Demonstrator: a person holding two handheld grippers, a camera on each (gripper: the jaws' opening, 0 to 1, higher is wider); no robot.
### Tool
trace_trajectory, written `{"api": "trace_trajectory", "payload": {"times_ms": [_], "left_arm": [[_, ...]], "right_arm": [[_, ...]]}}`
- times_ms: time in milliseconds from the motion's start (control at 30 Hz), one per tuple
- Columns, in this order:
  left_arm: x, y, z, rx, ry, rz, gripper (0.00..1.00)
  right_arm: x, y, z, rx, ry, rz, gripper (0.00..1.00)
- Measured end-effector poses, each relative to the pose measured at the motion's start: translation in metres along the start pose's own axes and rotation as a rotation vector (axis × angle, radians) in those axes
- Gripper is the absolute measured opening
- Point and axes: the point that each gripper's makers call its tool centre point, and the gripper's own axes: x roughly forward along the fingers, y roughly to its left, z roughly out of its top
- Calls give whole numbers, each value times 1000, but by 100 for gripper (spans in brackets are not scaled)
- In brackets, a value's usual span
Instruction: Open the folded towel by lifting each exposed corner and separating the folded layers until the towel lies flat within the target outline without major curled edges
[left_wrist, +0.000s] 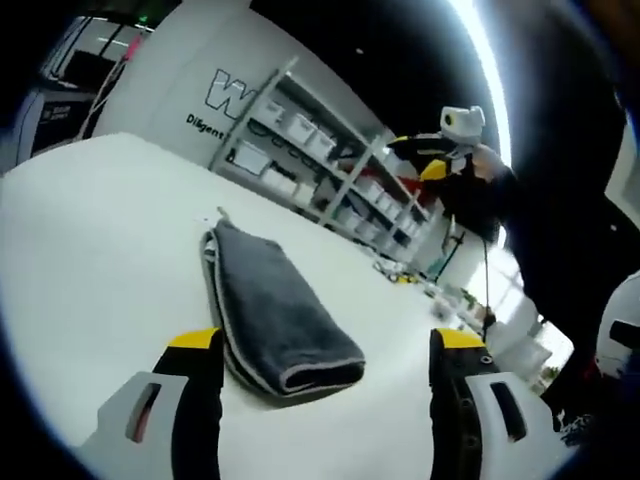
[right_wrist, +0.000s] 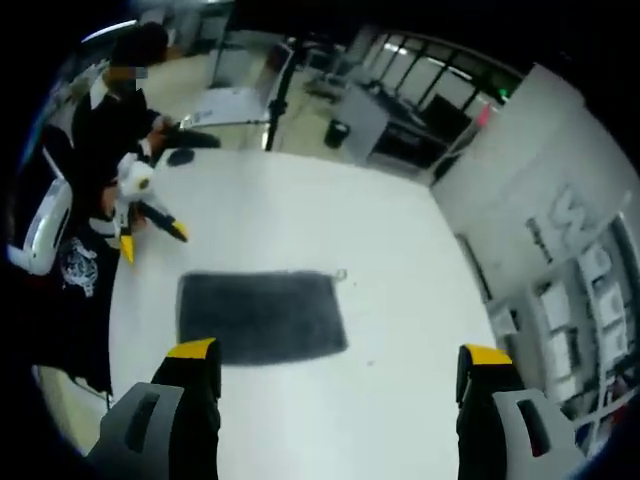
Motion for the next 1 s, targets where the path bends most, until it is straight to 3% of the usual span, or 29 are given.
{"api": "trace_trajectory", "payload": {"times_ms": [333, 400, 500, 733, 833, 1000], "left_arm": [[1, -7, -1, -26, -1, -20, 84], [1, -8, -2, -30, 1, -21, 84], [2, -9, -3, -38, 2, -24, 83], [3, -9, -3, -62, -5, -28, 83], [5, -9, -5, -80, 2, -29, 81], [9, -9, -7, -98, 5, -24, 81]], "right_arm": [[-13, -13, 30, -63, 11, 16, 100], [-16, -23, 30, -152, 50, -14, 100], [-15, -29, 36, -116, 53, -5, 100], [-3, -24, 53, -164, 53, 23, 100], [8, -21, 52, -205, 94, 38, 100], [20, -21, 68, -213, 86, 53, 100]]}}
